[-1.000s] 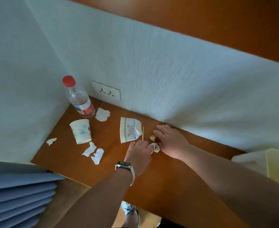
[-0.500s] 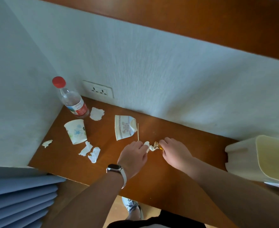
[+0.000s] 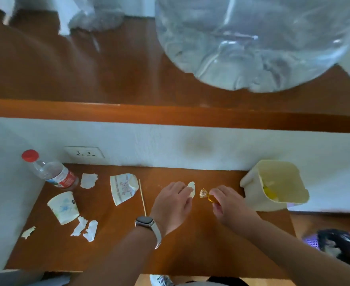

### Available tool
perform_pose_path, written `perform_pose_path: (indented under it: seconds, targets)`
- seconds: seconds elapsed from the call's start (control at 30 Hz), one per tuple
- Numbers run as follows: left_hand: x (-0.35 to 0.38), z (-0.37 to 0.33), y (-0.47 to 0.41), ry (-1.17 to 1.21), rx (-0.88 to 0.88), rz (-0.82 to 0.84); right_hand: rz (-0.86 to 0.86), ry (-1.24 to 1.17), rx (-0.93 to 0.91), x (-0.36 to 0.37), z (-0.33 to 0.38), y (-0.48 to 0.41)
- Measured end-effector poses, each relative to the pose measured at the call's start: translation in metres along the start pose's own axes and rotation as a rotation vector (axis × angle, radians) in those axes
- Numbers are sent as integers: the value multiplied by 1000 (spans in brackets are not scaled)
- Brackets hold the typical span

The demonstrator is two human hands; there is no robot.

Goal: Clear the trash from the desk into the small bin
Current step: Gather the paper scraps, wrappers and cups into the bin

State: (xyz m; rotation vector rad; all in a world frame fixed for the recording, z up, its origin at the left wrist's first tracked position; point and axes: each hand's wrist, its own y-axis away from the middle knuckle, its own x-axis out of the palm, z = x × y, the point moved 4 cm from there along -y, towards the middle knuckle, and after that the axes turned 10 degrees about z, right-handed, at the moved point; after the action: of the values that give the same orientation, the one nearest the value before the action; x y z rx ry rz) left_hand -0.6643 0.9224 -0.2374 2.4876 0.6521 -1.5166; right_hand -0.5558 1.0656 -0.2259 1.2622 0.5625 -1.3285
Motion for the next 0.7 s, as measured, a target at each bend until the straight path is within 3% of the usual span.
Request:
perform_pose_path:
  seconds: [0.37,0.7]
  targets:
    - [25,-133,-103,14,216,79,-229,-93,193,-66,-121,81]
    - [62,-196,-151,-151,198,152,-327,-190,200,-81,-200,92]
